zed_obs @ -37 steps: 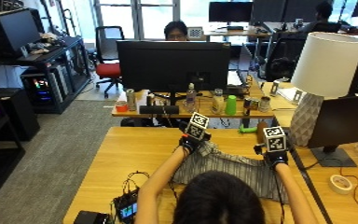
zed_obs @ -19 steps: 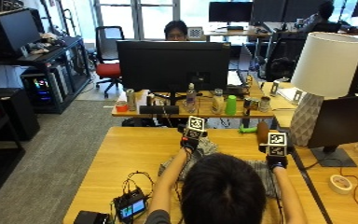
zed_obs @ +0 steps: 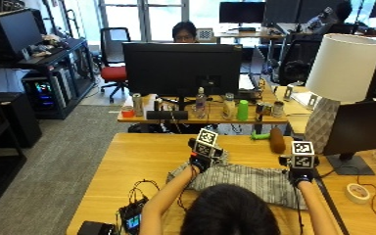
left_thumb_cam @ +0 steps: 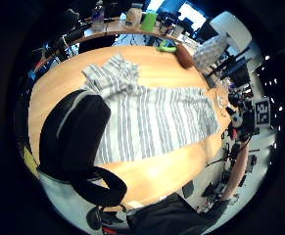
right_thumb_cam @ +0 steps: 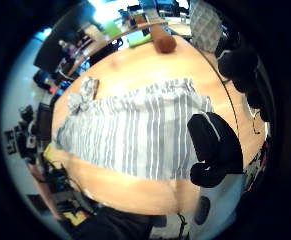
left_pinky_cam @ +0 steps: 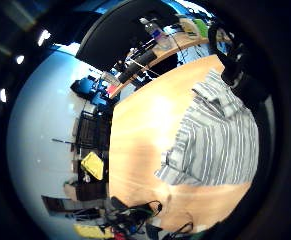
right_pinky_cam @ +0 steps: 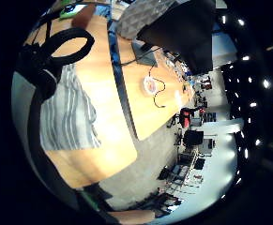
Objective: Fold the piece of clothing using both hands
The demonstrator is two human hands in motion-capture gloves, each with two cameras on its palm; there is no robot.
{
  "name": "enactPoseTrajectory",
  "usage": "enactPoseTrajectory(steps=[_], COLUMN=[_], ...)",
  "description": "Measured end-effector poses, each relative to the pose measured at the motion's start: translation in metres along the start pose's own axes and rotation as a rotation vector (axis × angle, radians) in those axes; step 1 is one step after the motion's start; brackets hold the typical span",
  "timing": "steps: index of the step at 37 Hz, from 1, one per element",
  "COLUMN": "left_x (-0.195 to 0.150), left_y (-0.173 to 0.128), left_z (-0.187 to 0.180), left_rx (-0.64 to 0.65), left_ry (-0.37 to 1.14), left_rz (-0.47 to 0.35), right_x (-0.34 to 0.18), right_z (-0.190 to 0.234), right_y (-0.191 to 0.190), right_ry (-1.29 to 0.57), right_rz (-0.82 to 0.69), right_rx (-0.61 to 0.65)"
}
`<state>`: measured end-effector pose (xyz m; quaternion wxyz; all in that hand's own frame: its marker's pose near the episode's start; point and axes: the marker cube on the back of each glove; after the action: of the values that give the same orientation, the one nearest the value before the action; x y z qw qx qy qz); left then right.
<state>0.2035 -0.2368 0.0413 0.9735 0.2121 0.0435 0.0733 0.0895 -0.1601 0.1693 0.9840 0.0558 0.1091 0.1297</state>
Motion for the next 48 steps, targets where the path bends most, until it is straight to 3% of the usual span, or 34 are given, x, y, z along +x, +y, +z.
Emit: enactPoseTrajectory(steps=[7, 11, 17, 21, 27, 33, 38, 48], left_x=[0.014, 0.017, 0.009, 0.002, 0.003, 0.003, 0.004, 0.005], left_y=[0.072, 0.109, 0.112, 0.122, 0.126, 0.121, 0.129, 0.129], left_z=[0.006, 0.002, 0.041, 0.069, 0.087, 0.087, 0.084, 0.085], left_rx=[-0.198, -0.275, -0.378, -0.623, -0.769, -0.752, -0.834, -0.837], left_ry=[0.086, 0.139, 0.119, 0.119, 0.136, 0.123, 0.127, 0.146], left_rz=[0.058, 0.064, -0.007, -0.045, -0.015, -0.033, -0.026, -0.017], right_x=[0.003, 0.005, 0.011, 0.005, -0.001, -0.002, -0.005, -0.027], right_z=[0.015, 0.038, 0.038, 0.060, 0.056, 0.060, 0.057, 0.054], right_y=[0.025, 0.033, 0.075, 0.086, 0.117, 0.109, 0.114, 0.093], right_ry=[-0.104, -0.100, 0.026, -0.052, -0.160, -0.175, -0.176, -0.238], right_rz=[-0.061, -0.019, 0.117, 0.142, 0.143, 0.189, 0.232, 0.101], right_rx=[-0.218, -0.317, -0.448, -0.581, -0.730, -0.618, -0.653, -0.391])
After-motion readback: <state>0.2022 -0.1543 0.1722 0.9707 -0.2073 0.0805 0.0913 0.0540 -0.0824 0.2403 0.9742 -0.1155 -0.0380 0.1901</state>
